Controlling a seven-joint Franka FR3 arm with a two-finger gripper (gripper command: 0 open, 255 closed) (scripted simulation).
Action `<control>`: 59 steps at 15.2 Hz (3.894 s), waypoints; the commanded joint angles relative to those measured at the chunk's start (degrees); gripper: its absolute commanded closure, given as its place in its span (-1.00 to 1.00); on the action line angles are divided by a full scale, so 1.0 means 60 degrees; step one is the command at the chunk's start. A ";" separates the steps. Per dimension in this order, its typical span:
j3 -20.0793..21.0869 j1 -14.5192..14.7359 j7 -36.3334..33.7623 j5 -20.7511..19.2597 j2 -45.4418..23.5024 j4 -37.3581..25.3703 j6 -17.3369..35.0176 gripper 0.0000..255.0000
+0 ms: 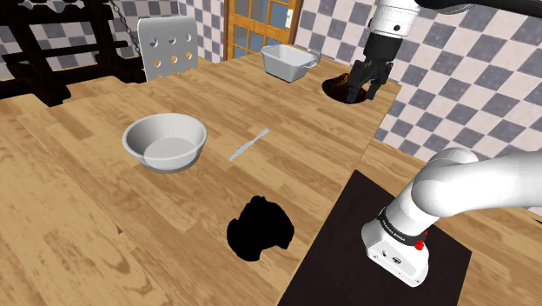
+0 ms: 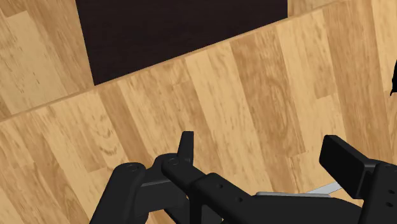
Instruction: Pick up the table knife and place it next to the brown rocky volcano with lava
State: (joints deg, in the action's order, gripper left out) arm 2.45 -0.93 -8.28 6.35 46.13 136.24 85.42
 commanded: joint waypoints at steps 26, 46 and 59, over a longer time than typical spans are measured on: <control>0.6246 -0.2673 -1.3157 -0.0461 -0.7051 -0.1643 0.6464 -1.00; 0.6121 -0.2477 -1.5774 -0.2528 -0.9333 -0.2188 0.7638 1.00; 0.6207 -0.2561 -1.5542 -0.2196 -0.8976 -0.2375 0.7187 1.00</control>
State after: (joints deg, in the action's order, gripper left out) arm 39.58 -16.11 -102.01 -7.43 -8.37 122.22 129.26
